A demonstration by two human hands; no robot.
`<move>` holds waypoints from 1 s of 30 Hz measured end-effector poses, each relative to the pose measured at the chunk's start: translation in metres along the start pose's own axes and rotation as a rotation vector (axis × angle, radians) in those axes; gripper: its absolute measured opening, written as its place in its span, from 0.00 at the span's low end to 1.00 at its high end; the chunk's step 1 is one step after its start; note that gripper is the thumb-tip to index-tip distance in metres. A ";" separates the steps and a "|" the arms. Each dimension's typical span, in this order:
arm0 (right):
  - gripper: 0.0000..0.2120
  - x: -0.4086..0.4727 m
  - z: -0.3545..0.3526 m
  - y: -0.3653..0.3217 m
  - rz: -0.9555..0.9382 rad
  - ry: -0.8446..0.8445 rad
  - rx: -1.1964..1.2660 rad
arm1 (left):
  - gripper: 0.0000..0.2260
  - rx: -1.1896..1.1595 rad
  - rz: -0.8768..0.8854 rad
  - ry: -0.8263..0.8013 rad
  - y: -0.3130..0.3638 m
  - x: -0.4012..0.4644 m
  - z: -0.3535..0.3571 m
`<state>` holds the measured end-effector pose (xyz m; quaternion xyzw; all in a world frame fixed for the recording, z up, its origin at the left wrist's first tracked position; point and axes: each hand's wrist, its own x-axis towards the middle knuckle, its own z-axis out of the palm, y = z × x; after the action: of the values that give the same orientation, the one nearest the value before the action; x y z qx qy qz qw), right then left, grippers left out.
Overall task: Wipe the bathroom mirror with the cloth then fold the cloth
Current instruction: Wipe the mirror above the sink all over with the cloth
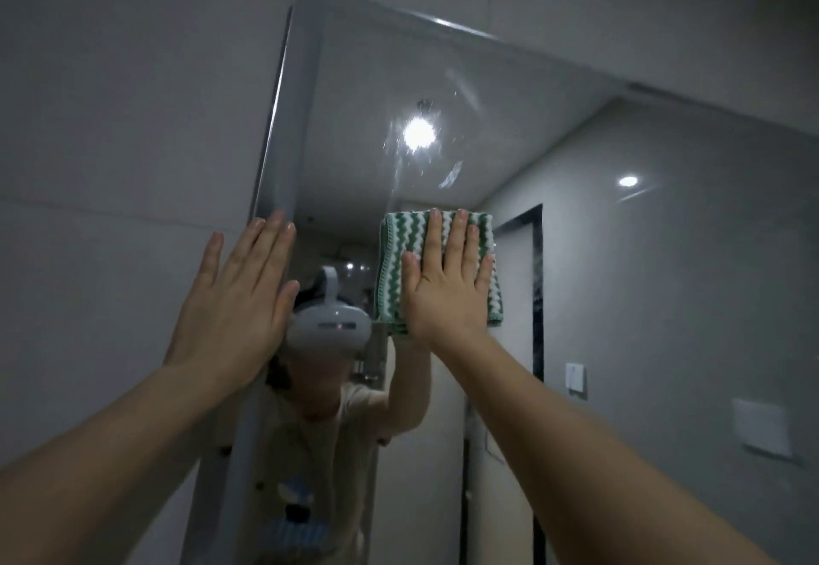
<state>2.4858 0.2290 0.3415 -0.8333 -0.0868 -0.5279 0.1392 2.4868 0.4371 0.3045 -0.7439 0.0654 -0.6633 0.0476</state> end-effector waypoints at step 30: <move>0.27 0.206 -0.095 -0.023 0.076 0.108 -0.042 | 0.31 -0.020 0.065 0.180 -0.018 0.163 0.001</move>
<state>2.4853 0.2199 0.5695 -0.8092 -0.0361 -0.5680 0.1460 2.5061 0.4290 0.4671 -0.6790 0.1002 -0.7251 0.0559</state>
